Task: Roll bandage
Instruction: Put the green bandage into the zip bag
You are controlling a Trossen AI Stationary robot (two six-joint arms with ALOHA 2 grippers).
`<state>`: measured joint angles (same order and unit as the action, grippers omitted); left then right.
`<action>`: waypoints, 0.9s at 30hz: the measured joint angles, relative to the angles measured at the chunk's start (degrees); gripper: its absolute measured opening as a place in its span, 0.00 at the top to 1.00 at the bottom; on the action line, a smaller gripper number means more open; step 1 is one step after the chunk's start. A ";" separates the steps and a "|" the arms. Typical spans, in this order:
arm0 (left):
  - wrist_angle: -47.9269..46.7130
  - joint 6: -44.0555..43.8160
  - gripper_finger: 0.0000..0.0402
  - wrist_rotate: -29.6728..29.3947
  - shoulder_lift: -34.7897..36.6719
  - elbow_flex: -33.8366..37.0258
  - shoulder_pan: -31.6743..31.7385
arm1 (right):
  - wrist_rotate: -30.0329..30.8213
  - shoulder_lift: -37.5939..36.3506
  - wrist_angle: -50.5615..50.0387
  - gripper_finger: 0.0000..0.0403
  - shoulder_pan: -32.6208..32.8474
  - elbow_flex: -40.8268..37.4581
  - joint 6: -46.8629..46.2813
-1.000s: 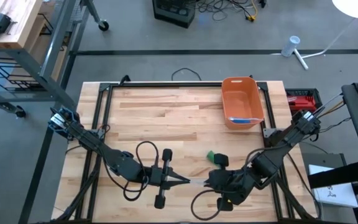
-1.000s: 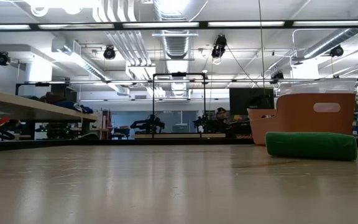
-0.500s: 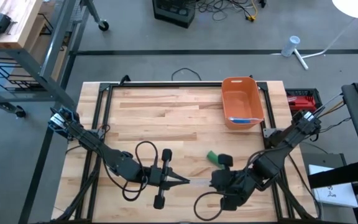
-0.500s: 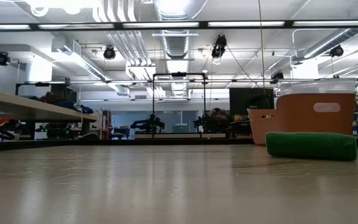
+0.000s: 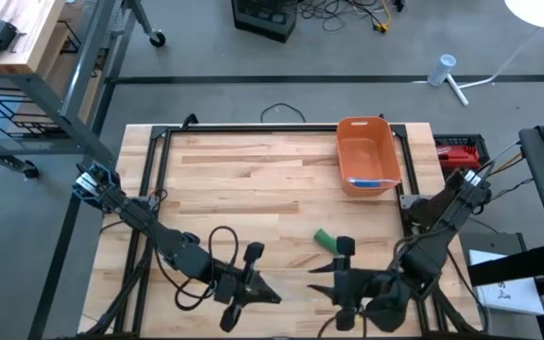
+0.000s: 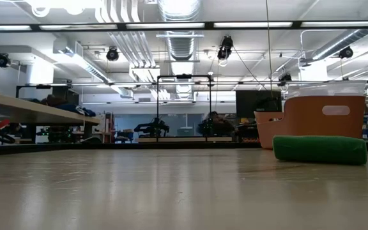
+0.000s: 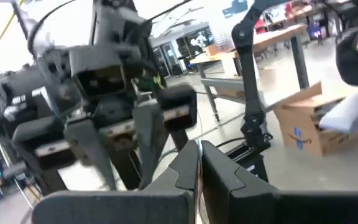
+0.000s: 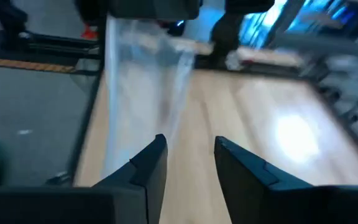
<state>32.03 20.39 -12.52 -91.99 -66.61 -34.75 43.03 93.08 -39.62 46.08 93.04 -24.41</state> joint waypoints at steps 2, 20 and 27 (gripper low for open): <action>0.00 2.86 1.00 0.12 -0.10 0.00 -0.12 | 3.93 1.28 2.49 0.68 0.46 -0.44 3.30; -4.84 16.37 1.00 -1.00 0.00 -0.01 -0.01 | 2.03 4.53 7.11 0.74 0.53 -0.51 12.13; -4.94 16.42 1.00 -1.00 0.00 0.00 -0.01 | 1.98 4.23 6.97 0.73 0.50 -0.51 14.65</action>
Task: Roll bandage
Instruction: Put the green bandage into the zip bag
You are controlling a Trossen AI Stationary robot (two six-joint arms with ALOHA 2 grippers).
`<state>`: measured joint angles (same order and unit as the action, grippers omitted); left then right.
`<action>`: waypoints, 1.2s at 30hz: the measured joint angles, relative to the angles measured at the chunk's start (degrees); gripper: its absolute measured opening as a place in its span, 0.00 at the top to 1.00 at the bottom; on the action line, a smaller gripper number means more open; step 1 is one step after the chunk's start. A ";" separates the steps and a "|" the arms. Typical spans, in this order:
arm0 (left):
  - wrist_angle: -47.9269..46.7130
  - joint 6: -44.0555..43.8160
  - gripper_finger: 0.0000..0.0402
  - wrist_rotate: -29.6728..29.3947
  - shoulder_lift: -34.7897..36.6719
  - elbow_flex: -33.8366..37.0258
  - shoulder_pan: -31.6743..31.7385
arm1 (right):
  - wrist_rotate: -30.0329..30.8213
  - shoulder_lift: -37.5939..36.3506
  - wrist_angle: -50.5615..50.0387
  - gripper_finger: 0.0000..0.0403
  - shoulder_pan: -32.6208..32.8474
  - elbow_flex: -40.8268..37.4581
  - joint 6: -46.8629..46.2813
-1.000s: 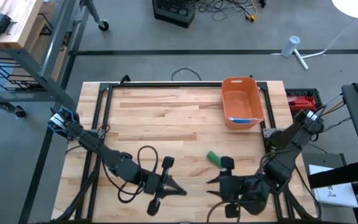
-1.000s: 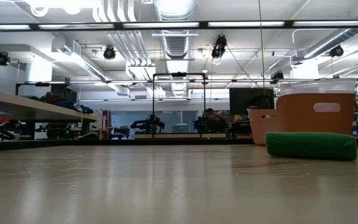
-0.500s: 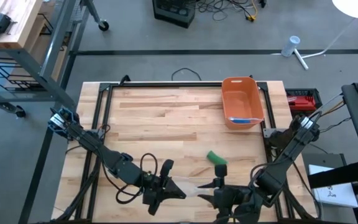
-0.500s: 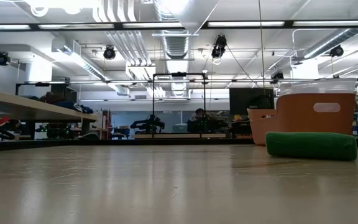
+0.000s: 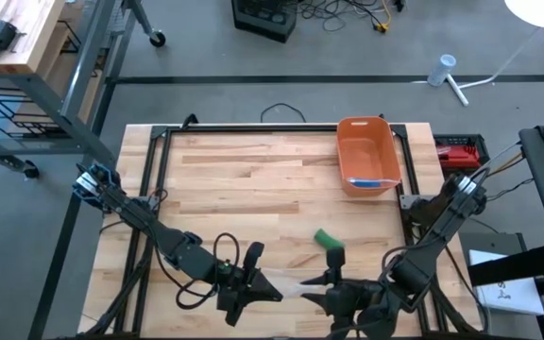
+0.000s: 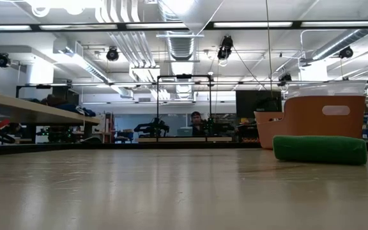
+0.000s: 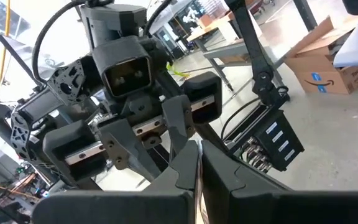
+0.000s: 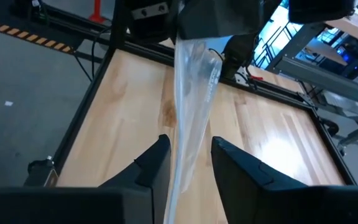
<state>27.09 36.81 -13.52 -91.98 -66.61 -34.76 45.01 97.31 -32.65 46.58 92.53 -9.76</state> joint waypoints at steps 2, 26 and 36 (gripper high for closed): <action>-0.04 0.01 1.00 0.00 0.00 -0.01 -0.02 | 0.02 -0.59 -0.10 0.72 0.16 0.00 -0.09; 0.40 -1.30 1.00 0.59 0.07 0.00 -0.04 | -0.04 -0.35 -0.08 0.80 -0.97 -0.07 -1.60; 0.40 -1.39 1.00 0.59 0.07 0.00 -0.02 | -0.45 -0.67 -0.18 0.77 -0.78 -0.44 -1.60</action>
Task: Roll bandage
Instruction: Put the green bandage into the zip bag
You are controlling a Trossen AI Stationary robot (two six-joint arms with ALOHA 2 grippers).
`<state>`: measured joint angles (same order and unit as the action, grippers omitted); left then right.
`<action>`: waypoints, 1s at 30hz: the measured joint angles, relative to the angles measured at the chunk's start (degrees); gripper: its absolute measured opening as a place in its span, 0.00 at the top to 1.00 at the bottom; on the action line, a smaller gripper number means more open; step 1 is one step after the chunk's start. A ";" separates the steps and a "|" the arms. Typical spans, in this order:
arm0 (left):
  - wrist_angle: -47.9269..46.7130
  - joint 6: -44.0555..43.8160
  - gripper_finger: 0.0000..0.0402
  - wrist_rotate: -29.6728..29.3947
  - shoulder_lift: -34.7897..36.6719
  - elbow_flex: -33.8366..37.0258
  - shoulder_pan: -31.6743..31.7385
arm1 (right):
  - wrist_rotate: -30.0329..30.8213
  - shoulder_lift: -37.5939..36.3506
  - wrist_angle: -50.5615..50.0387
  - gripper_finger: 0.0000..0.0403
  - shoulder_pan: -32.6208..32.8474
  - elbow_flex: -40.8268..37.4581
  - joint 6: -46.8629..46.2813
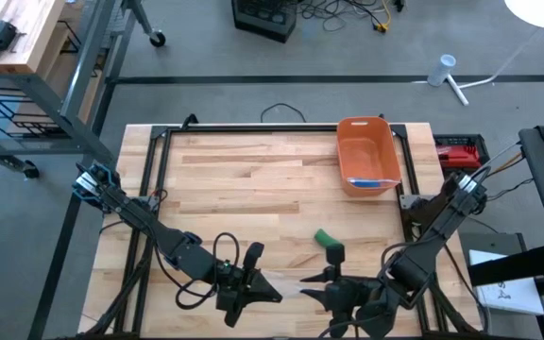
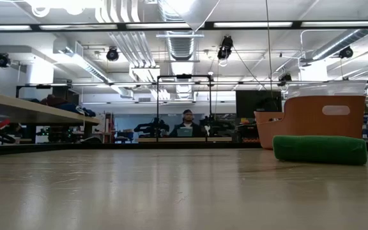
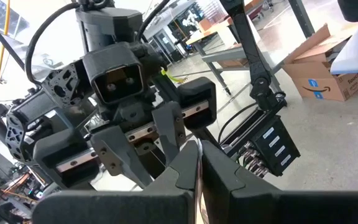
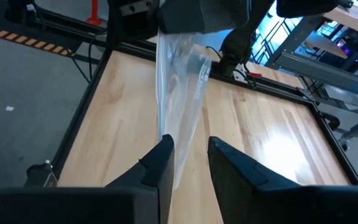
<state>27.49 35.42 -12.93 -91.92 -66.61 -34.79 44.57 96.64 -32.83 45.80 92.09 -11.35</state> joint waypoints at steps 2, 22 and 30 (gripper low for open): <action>0.00 0.00 1.00 0.00 0.00 -0.01 0.00 | 0.01 -0.34 0.08 0.76 0.16 0.00 -0.03; -0.07 -0.17 1.00 -0.02 0.00 0.00 0.00 | -0.01 1.35 0.08 0.74 0.05 -0.17 -0.61; -0.08 -0.20 1.00 -0.07 0.00 -0.01 0.00 | -0.03 1.20 -0.40 0.77 0.35 0.17 -0.58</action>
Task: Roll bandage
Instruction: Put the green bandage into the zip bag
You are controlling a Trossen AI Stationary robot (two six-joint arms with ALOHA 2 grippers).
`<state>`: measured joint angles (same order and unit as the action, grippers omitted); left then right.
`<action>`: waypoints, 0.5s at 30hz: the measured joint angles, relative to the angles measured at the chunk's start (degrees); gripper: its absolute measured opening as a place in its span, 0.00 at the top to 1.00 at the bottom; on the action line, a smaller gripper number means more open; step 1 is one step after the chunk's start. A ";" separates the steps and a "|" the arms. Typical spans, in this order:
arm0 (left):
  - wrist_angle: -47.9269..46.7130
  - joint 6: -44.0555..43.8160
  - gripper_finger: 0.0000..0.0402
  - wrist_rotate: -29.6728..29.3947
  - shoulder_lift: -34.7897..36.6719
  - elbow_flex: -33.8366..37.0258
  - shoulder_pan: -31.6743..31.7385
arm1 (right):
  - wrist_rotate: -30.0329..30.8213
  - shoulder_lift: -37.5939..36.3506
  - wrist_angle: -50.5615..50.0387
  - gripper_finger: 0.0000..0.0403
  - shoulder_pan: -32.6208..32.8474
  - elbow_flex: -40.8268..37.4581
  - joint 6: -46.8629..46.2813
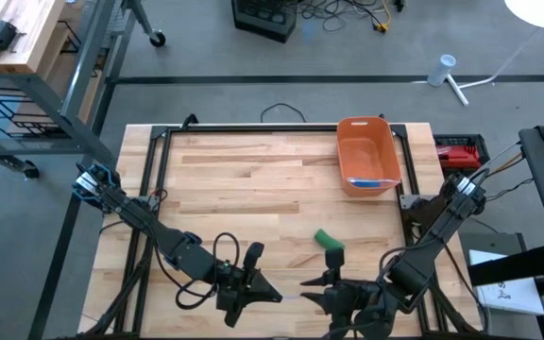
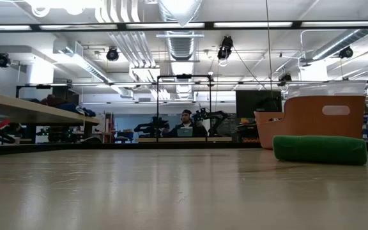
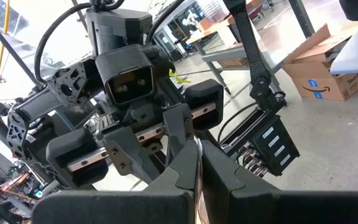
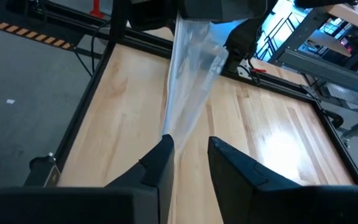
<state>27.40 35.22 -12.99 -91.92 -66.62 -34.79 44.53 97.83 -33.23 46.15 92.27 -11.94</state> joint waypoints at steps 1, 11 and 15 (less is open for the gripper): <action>-0.01 -0.03 1.00 0.00 0.00 0.01 0.00 | 0.00 -0.08 -0.26 0.77 0.07 0.00 -0.01; -0.07 -0.17 1.00 -0.13 0.00 0.01 0.00 | -0.02 -0.23 -0.52 0.76 0.11 0.04 -0.03; -0.16 -0.18 1.00 -0.13 0.00 0.01 0.00 | -2.27 -0.51 -0.64 0.74 0.27 0.04 -0.11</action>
<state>27.25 35.05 -13.13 -91.92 -66.61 -34.79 42.26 97.33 -33.87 46.42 92.31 -12.05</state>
